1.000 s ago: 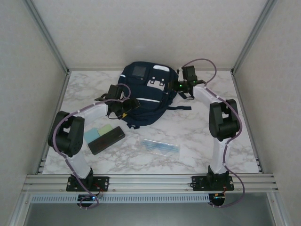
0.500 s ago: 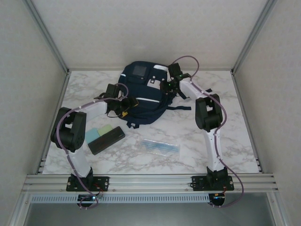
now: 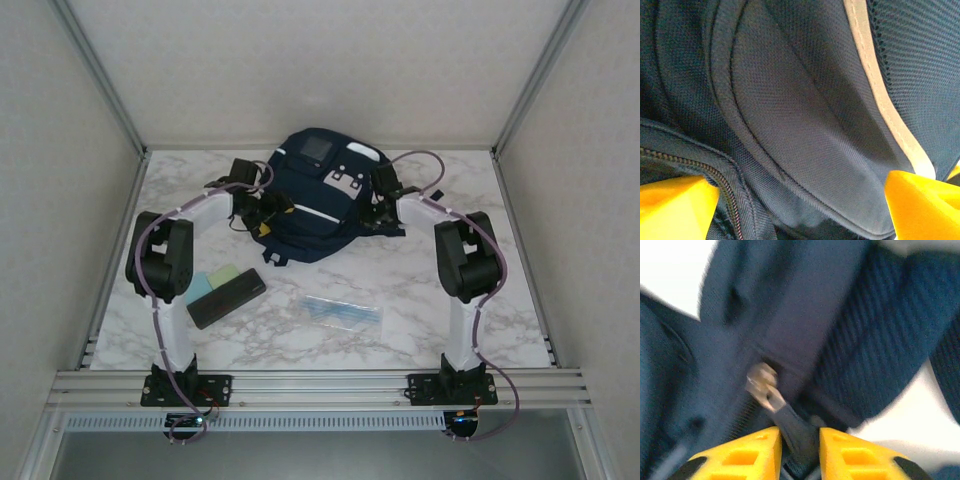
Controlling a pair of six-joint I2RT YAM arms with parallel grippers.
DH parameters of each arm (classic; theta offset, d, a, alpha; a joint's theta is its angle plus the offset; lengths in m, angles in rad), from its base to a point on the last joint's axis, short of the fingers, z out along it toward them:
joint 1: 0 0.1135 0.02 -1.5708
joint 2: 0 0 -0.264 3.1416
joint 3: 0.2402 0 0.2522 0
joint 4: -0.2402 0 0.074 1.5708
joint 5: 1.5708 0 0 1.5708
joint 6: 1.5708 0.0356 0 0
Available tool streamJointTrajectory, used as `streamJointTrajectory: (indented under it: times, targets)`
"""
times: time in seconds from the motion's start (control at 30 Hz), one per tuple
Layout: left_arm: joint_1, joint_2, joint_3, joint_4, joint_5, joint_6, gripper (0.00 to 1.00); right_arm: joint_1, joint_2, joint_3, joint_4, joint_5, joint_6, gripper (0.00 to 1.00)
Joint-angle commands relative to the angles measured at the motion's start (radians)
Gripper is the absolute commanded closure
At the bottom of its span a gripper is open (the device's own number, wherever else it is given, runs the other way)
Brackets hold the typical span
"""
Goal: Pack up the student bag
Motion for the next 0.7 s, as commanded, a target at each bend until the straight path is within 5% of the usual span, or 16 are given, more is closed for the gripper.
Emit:
streamJointTrajectory:
  times: [0.0, 0.17, 0.37, 0.67]
  targets:
    - [0.027, 0.101, 0.071, 0.125, -0.123, 0.063, 0.14, 0.024, -0.022, -0.08, -0.053, -0.055, 0.055, 0.76]
    - [0.029, 0.093, 0.1, 0.087, -0.123, 0.094, 0.13, 0.04, -0.101, -0.067, -0.109, 0.078, -0.016, 0.74]
    - [0.031, 0.016, 0.096, -0.001, -0.121, 0.177, 0.12, -0.003, -0.19, -0.032, -0.154, 0.134, -0.089, 0.55]
    - [0.017, -0.174, -0.017, -0.068, -0.146, 0.228, 0.09, -0.203, -0.109, 0.021, 0.036, -0.101, 0.061, 0.35]
